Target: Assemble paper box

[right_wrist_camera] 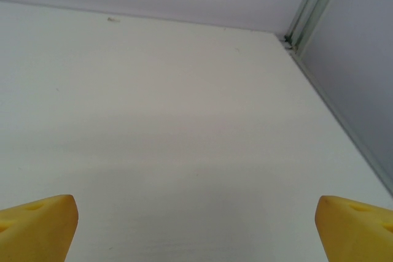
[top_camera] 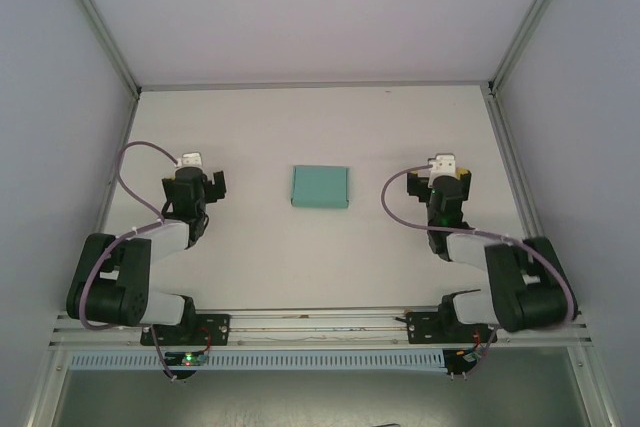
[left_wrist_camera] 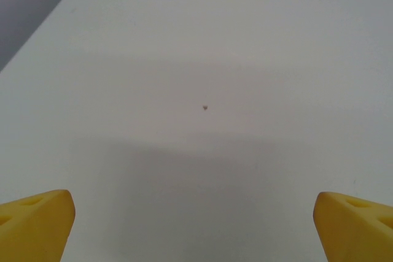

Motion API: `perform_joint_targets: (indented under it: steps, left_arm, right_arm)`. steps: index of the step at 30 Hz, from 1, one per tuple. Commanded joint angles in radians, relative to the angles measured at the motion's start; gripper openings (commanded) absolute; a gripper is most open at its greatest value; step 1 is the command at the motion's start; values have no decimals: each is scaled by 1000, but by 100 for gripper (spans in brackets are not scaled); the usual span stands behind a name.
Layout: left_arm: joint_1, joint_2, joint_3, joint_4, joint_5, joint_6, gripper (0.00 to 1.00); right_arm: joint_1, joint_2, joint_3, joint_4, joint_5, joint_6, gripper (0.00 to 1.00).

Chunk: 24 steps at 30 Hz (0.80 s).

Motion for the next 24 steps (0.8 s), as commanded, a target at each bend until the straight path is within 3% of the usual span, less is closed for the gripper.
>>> perform_joint_targets:
  steps: [1, 2, 5, 13, 17, 24]
  left_arm:
    - [30, -6, -19, 129, 25, 29, 100]
    - [41, -8, -23, 140, 41, 23, 100]
    - [53, -8, -23, 137, 84, 22, 100]
    - [53, -6, -38, 174, 103, 16, 100]
    - [53, 109, -67, 352, 144, 20, 100]
    - [53, 169, -40, 349, 161, 27, 100]
  right_arm:
    - [-32, 84, 4, 233, -21, 34, 98]
    - [-75, 86, 6, 185, -106, 66, 98]
    - [-120, 141, -5, 285, -127, 108, 98]
    - [-107, 117, 19, 203, -126, 94, 98]
    - [-102, 121, 27, 190, -135, 86, 98]
    - [-102, 119, 27, 189, -135, 86, 98]
